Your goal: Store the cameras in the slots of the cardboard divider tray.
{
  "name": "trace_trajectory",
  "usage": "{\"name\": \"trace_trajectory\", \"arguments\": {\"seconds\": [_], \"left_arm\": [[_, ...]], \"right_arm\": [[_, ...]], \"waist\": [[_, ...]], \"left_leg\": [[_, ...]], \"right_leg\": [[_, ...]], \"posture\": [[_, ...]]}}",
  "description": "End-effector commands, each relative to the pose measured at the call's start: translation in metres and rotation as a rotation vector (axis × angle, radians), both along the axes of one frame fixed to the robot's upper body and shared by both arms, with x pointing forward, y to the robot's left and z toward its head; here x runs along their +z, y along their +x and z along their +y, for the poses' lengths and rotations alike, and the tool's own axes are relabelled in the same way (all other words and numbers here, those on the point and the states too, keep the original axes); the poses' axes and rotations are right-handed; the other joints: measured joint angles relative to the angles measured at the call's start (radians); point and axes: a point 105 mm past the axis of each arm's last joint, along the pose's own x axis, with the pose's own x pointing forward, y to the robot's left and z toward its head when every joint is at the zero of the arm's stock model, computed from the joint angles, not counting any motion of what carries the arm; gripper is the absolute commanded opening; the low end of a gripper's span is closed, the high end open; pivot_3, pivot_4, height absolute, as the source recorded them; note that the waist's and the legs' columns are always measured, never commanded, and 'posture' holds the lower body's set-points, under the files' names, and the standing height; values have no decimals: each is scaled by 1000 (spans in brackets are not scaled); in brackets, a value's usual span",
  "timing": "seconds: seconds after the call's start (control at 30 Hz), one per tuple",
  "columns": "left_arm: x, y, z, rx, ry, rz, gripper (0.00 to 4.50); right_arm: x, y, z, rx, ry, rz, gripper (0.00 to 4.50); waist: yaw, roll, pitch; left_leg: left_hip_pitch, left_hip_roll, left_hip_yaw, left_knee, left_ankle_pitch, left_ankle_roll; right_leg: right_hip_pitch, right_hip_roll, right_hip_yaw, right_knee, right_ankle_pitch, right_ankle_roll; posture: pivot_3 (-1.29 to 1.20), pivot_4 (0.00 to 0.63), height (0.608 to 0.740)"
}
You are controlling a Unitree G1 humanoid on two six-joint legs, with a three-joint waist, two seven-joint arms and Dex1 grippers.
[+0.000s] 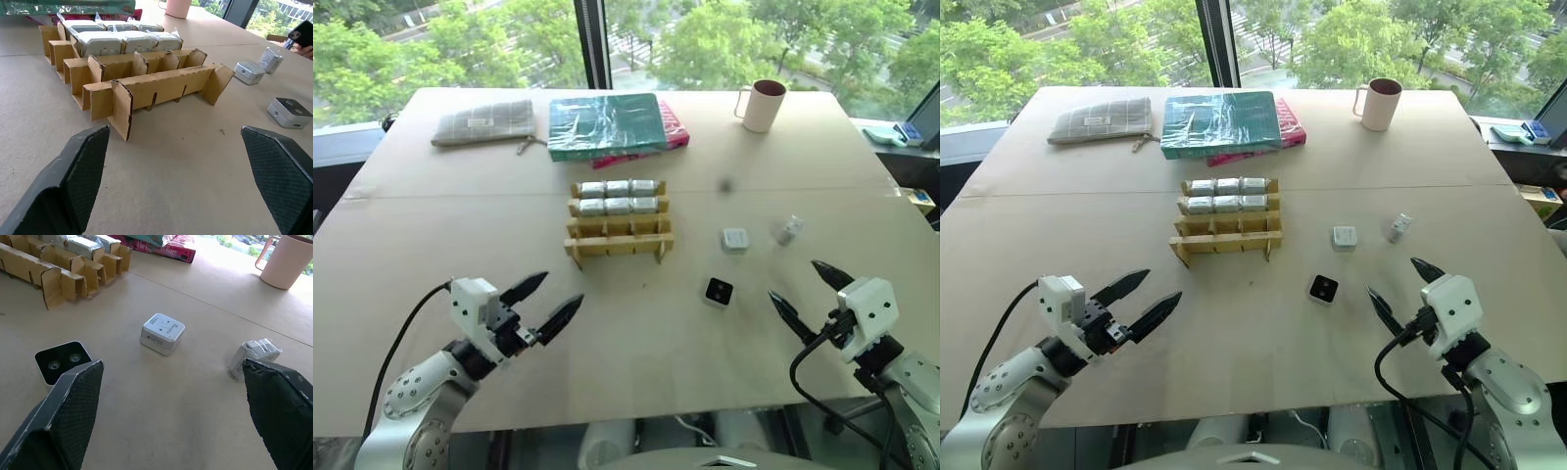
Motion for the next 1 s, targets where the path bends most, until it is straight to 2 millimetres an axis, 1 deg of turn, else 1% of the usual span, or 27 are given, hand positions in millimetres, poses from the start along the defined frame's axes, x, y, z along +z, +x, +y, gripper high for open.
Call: {"name": "trace_trajectory", "arguments": {"seconds": [0.03, 0.1, 0.13, 0.23, 0.3, 0.4, 0.43, 0.5, 0.57, 0.6, 0.7, 0.83, 1.0], "left_arm": [[15, 2, -4, -35, -35, -51, 4474], [23, 4, -12, -90, -66, -68, 4474], [26, 4, -14, -113, -68, -73, 4474], [28, 3, -18, -165, -56, -83, 4474], [34, -2, -23, -226, -74, -92, 4474], [36, -11, -30, -334, -44, -105, 4474], [37, -16, -33, -379, -55, -101, 4474], [38, -21, -36, -434, -47, -97, 4474], [38, -23, -36, -463, -30, -93, 4474], [38, -24, -36, -475, -31, -91, 4474], [37, -27, -38, -527, -20, -82, 4474], [35, -30, -39, -556, -13, -73, 4474], [37, -33, -36, -585, 7, -72, 4474]], "right_arm": [[15, 2, 8, 42, -32, -45, 4500], [18, 5, 20, 130, -47, -17, 4500], [19, 6, 23, 165, -48, -5, 4500], [22, 16, 18, 166, -52, 3, 4500], [25, 22, 16, 150, -58, -8, 4500], [26, 30, 12, 97, -69, -10, 4500], [26, 30, 15, 118, -75, -13, 4500], [25, 24, 24, 206, -113, -19, 4500], [18, 10, 35, 330, -158, 17, 4500], [15, 5, 39, 366, -159, 39, 4500], [1, -1, 45, 436, -152, 117, 4500], [-14, 8, 51, 449, -156, 152, 4500], [-20, 22, 60, 460, -140, 156, 4500]], "waist": [[0, 0, 0], [-1, 1, 1], [0, 1, 1], [-1, 0, 0], [0, -2, -1], [1, -1, -1], [1, -1, -1], [0, -1, -1], [1, 0, 0], [1, 0, 0], [-1, -1, 0], [-1, -1, -1], [0, 0, 0]], "left_leg": [[0, 0, 0, 0, 0, 0], [0, 0, 0, 1, 0, 0], [0, 0, 0, 1, 0, 0], [1, 0, 0, 1, 1, 1], [0, 0, 0, 0, 1, 1], [-2, 0, 0, 0, 1, 1], [-2, 0, 0, 0, 1, 0], [-2, 0, 0, 0, 2, -1], [-3, 0, 1, 0, 2, -1], [-3, -1, 0, 0, 2, -1], [-3, 0, 0, 0, 1, 1], [-2, 0, 0, 0, 1, 2], [-3, 0, 0, 0, 2, 0]], "right_leg": [[0, 0, 0, 0, 0, 0], [0, 0, 0, 0, 0, 0], [0, 0, 0, 1, 0, 0], [0, 0, 0, 1, 0, 0], [0, 1, 0, 0, 0, 0], [-1, 0, -1, -1, 0, 0], [-1, 0, -1, -1, 0, 0], [-1, 1, -1, -2, 0, 0], [-1, 2, -1, -3, 0, 0], [0, 3, -1, -4, 0, 0], [0, 4, -1, -6, 0, 0], [0, 4, -2, -6, 0, 0], [0, 4, -2, -6, 0, 0]], "posture": [[0, 150, 740], [0, 150, 740], [0, 150, 740], [0, 150, 740], [0, 150, 740], [0, 150, 740], [0, 150, 740], [0, 150, 740], [0, 150, 740], [0, 150, 740], [0, 150, 740], [0, 150, 740], [0, 150, 740]]}}
